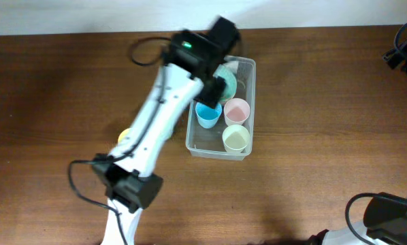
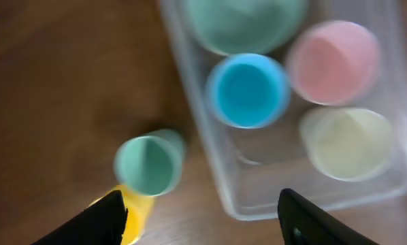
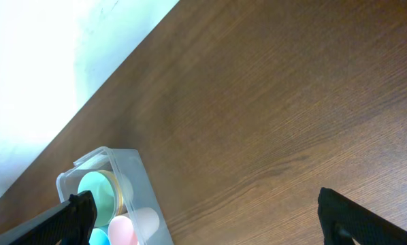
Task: Pack container
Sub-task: 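Reach the left gripper to the green cup and grasp it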
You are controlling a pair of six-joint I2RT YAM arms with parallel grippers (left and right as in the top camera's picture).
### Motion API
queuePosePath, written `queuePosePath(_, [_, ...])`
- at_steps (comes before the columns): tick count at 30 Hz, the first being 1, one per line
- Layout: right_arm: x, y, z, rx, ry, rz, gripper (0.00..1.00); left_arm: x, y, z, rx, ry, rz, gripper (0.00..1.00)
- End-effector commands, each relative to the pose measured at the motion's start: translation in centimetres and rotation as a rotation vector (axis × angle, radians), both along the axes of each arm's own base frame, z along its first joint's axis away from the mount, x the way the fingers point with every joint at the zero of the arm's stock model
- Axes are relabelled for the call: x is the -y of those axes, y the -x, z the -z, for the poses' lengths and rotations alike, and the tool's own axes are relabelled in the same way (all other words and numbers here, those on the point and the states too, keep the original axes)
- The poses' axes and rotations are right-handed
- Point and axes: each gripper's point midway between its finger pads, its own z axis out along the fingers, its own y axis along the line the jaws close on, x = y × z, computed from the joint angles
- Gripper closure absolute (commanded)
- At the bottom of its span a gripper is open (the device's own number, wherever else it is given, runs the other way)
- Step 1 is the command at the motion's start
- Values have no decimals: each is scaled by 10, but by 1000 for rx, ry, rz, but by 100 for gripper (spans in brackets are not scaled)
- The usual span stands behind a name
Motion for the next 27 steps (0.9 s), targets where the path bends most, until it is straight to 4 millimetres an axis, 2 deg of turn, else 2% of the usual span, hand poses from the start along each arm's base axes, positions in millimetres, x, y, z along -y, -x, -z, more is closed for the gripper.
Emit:
queuePosePath(1, [3,0,1,-3,8,6,1,-38,-14,-7,9,11,-92,27])
queuePosePath(8, [3,0,1,-3,8,6,1,-101,-21,26,-137,47,-254,28])
queuePosePath(15, [3,0,1,-3,8,6,1,-148,-6,65,-293,24,-370,33])
queuePosePath(18, [3,0,1,-3,8,6,1,-157,3,82,-358,17,-389,34])
queuePosePath(20, [3,0,1,-3,8,6,1,-156,1,90,-362,13,-353,33])
queuePosePath(24, [3,0,1,-3,8,6,1,-147,-6,117,-351,7,-282,34])
queuePosePath(27, [3,0,1,-3,8,6,1,-142,-3,140,-366,1,-272,34])
